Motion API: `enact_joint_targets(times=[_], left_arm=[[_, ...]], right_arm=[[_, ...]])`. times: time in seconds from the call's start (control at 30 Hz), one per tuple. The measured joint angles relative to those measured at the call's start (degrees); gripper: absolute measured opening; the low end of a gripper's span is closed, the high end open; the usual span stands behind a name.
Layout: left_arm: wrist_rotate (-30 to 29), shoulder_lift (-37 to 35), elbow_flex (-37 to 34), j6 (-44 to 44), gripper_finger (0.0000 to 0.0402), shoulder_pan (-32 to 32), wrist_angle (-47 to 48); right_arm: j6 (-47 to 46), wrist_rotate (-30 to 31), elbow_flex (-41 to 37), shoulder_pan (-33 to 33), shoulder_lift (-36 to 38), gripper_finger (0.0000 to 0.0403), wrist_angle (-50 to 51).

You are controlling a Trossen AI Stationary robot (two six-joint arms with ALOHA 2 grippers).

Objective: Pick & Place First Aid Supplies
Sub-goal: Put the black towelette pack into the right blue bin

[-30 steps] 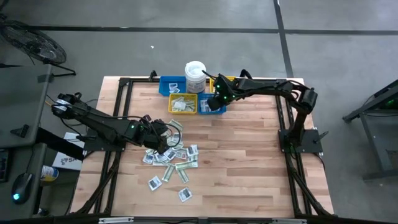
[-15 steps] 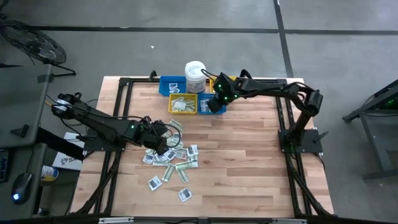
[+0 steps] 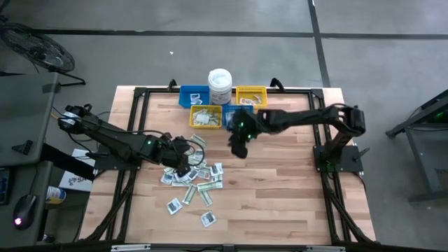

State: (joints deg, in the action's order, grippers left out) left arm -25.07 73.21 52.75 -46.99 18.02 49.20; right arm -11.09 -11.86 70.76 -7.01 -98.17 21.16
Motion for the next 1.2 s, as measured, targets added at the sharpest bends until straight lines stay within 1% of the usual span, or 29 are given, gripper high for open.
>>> enact_joint_targets(times=[0.1,0.2,0.3,0.43,0.57,0.67,0.8,0.93,1.03,1.2], left_arm=[[3.21,0.38,0.00,0.06,0.0206,-0.01,-1.95],[7.30,0.71,0.00,-1.20,0.0206,0.03,-2.41],[12.63,0.94,0.00,-4.63,0.0206,0.20,-2.10],[16.70,0.94,-0.01,-11.09,0.0206,4.27,-0.37],[16.73,0.94,-0.02,-20.54,0.0206,11.83,1.60],[15.63,0.94,-0.02,-29.88,0.0206,17.55,1.49],[15.55,3.02,0.00,-43.33,0.0206,24.09,1.44],[17.51,7.26,0.00,-54.67,0.0206,27.95,0.18],[19.68,11.02,-0.02,-57.92,0.0206,28.68,-2.73],[20.06,16.43,0.00,-56.40,0.0206,28.46,-8.16]], right_arm=[[2.99,1.75,0.00,4.25,0.00,0.0114,-0.46],[3.16,6.29,0.00,7.53,0.00,0.0114,-0.31],[-0.08,8.90,0.00,9.42,-0.01,0.0114,0.35],[-5.01,9.03,0.00,10.41,0.02,0.0114,4.88],[-5.50,10.48,0.00,10.92,0.57,0.0114,13.74],[-5.51,11.41,-0.81,11.64,1.00,0.0114,17.11],[-7.42,12.00,-5.15,13.40,3.70,0.0114,15.57],[-12.06,13.91,-10.72,15.18,8.08,0.0114,11.40],[-14.33,15.65,-13.93,16.82,11.81,0.0114,9.18],[-15.74,18.09,-17.53,19.03,17.30,0.0114,7.22]])
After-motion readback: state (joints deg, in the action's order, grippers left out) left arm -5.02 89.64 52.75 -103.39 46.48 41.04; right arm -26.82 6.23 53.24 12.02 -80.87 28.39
